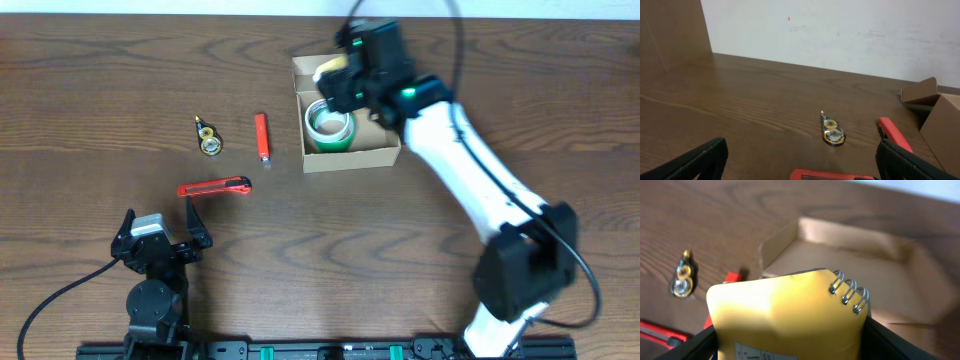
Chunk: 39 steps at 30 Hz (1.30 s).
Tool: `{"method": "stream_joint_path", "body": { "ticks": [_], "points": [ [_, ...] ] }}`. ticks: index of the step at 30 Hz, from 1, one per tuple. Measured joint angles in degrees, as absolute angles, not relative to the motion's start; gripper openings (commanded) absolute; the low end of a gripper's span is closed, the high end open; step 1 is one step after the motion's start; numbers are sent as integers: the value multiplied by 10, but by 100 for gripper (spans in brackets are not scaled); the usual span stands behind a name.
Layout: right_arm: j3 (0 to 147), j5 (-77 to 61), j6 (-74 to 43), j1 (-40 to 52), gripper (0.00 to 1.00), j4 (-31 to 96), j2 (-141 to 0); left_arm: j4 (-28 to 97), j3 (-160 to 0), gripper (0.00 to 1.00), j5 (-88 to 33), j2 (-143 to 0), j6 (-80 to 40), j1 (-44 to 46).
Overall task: Pack container
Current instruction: 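Carry the notepad with the right gripper into the box and release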
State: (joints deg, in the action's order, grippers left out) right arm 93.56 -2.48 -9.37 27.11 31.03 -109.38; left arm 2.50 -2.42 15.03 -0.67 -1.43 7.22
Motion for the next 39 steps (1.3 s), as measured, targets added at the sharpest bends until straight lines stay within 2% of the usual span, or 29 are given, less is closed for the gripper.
{"method": "stream_joint_path", "body": {
  "ticks": [6,19,22,26,39],
  "points": [
    [956,25,-126,300,69,334,-1155,25,-24,95,150,-7,-14,72],
    [963,86,-180,327,68,329,-1180,25,-24,95,150,-7,-14,72],
    [964,89,-192,329,78,328,-1181,25,-24,95,150,-7,-14,72],
    [964,92,-198,329,84,327,-1181,25,-24,95,150,-7,-14,72],
    [965,97,-203,330,92,328,-1181,25,-24,95,150,-7,-14,72]
  ]
}}
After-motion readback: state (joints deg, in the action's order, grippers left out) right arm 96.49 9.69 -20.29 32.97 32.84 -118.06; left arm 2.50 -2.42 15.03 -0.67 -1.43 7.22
